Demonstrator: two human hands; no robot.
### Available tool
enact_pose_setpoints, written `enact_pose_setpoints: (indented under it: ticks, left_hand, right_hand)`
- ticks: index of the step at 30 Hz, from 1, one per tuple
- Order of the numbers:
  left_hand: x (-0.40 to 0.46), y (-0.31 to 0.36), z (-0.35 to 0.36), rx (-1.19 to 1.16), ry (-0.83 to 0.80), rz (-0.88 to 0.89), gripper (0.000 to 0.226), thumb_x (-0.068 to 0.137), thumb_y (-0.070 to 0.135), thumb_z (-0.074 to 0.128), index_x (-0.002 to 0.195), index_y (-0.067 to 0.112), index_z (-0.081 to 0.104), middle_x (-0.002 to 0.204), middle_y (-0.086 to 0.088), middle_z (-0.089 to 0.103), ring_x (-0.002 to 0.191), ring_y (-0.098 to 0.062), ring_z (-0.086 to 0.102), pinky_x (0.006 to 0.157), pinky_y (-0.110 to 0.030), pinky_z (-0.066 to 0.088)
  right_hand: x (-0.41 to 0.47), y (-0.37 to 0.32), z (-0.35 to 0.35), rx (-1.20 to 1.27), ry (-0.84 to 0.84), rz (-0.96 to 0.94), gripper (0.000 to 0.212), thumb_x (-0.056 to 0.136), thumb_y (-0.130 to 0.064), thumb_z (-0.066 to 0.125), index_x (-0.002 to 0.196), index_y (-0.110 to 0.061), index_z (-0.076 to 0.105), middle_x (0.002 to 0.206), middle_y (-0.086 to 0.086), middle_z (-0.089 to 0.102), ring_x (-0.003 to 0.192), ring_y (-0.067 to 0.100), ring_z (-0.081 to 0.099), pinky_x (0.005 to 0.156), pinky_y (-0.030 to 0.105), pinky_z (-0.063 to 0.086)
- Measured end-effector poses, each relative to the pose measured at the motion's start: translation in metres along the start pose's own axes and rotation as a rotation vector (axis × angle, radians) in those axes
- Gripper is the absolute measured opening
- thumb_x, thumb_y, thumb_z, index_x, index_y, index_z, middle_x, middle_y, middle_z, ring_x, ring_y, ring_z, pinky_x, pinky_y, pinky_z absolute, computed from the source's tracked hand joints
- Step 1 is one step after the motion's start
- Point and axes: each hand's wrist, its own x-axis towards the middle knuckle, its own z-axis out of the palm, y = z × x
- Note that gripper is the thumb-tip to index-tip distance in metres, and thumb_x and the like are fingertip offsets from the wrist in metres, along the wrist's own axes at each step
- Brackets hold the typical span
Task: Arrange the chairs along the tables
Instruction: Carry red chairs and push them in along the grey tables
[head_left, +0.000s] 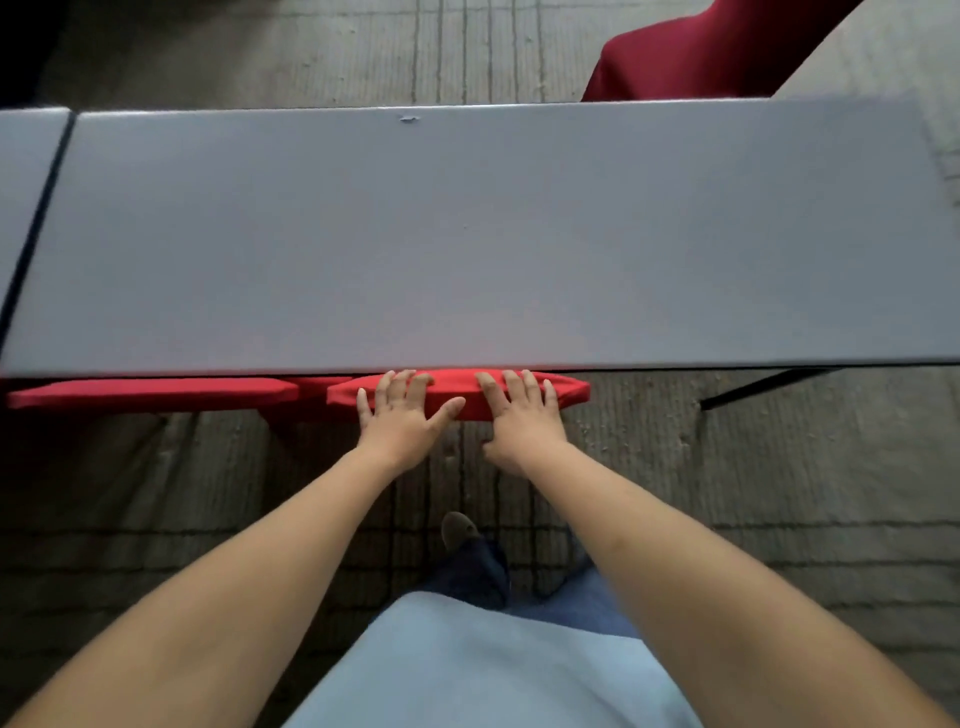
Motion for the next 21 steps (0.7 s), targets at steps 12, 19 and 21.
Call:
enact_pose_setpoints:
  ticks: [12,19,21]
  left_hand:
    - [-0.045,0.253,0.093,0.071,-0.012,0.379,0.047,0.09,0.044,0.06,0.135,0.03,0.054,0.155,0.002,0.038,0.145,-0.019,0.029,0.12,-0.051,0.015]
    - [-0.077,0.439,0.163,0.011,-0.145,0.503,0.046,0.093,0.041,0.059,0.135,0.025,0.053,0.147,0.001,0.045,0.135,-0.019,0.046,0.114,-0.042,0.032]
    - [-0.087,0.488,0.185,0.021,-0.167,0.546,0.047,0.093,0.042,0.058,0.136,0.025,0.053,0.148,-0.001,0.045,0.134,-0.02,0.046,0.113,-0.041,0.034]
  right_hand:
    - [-0.139,0.249,-0.003,0.265,-0.097,0.326,0.086,0.093,-0.047,0.056,0.161,-0.035,0.005,0.168,0.006,0.008,0.154,0.031,0.008,0.124,0.047,0.012]
    - [-0.242,0.424,-0.005,0.442,0.011,0.531,0.083,0.092,-0.048,0.057,0.16,-0.03,0.012,0.166,0.006,0.018,0.152,0.031,0.017,0.123,0.044,0.018]
    - [-0.273,0.466,-0.001,0.486,0.05,0.584,0.083,0.093,-0.049,0.057,0.161,-0.029,0.013,0.165,0.006,0.019,0.151,0.03,0.018,0.122,0.043,0.019]
